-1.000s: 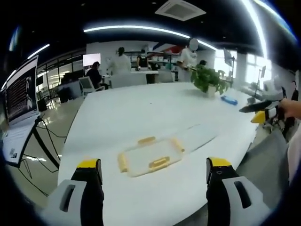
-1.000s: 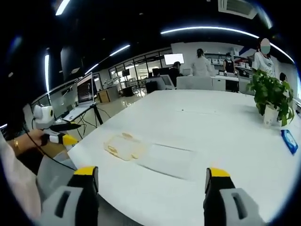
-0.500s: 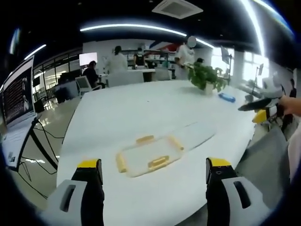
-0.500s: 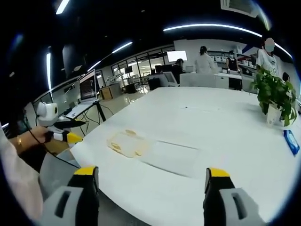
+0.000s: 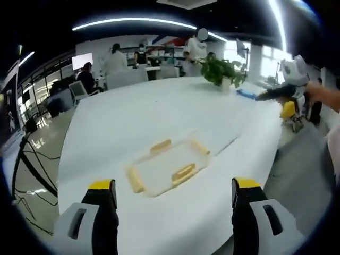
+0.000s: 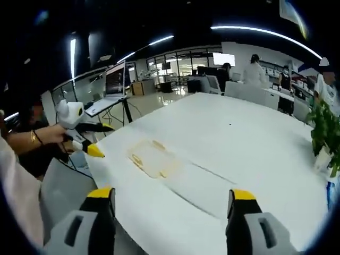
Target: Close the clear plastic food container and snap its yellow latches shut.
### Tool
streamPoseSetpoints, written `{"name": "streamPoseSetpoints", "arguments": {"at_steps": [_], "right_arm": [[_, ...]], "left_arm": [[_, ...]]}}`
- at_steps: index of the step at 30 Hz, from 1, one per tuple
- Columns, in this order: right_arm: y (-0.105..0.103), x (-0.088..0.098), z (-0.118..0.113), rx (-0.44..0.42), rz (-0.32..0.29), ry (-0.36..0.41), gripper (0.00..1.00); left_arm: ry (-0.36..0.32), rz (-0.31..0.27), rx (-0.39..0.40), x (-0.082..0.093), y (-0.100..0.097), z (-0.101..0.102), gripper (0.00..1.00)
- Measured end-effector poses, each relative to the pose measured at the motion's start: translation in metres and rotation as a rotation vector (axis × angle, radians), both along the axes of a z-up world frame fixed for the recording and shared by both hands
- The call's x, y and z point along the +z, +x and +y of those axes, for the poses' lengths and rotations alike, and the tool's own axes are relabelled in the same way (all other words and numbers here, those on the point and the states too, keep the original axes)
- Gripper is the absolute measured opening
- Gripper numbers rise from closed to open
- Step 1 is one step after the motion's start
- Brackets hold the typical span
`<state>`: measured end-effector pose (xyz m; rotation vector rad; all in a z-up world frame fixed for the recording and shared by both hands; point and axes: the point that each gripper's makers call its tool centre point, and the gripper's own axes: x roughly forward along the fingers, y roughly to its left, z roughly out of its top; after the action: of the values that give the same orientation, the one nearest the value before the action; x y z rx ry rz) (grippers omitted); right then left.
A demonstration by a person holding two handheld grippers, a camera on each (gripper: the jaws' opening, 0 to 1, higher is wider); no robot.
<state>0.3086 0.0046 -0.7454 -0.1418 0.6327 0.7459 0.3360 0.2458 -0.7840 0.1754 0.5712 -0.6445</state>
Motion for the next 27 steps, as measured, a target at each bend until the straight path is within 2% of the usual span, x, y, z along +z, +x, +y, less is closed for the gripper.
{"name": "streamPoseSetpoints", "arguments": {"at_steps": [3, 10, 15, 16, 19, 21, 22, 24, 27], "right_arm": [[0.016, -0.001, 0.022, 0.074, 0.000, -0.033, 0.88], [0.044, 0.001, 0.061, 0.226, -0.022, -0.095, 0.88], [0.053, -0.008, 0.081, 0.300, 0.001, -0.116, 0.88], [0.054, -0.010, 0.085, 0.313, 0.005, -0.119, 0.88], [0.058, -0.022, 0.099, 0.358, 0.029, -0.134, 0.88], [0.060, -0.029, 0.104, 0.376, 0.042, -0.148, 0.86], [0.062, -0.034, 0.106, 0.382, 0.051, -0.167, 0.83], [0.064, -0.046, 0.112, 0.422, 0.069, -0.202, 0.83], [0.066, -0.065, 0.121, 0.482, 0.137, -0.241, 0.84]], "left_arm": [[0.044, 0.009, -0.062, -0.004, 0.010, 0.002, 0.88], [0.046, 0.022, -0.135, -0.006, 0.025, -0.004, 0.85], [0.134, 0.040, -0.216, -0.018, 0.030, -0.005, 0.85], [0.161, 0.044, -0.237, -0.021, 0.032, -0.004, 0.85], [0.161, 0.058, -0.264, -0.025, 0.036, -0.008, 0.84], [0.085, 0.084, -0.263, -0.025, 0.038, -0.015, 0.83], [0.083, 0.078, -0.263, -0.025, 0.042, -0.015, 0.82], [0.099, 0.080, -0.275, -0.029, 0.047, -0.015, 0.82], [0.156, 0.099, -0.319, -0.039, 0.050, -0.013, 0.83]]}}
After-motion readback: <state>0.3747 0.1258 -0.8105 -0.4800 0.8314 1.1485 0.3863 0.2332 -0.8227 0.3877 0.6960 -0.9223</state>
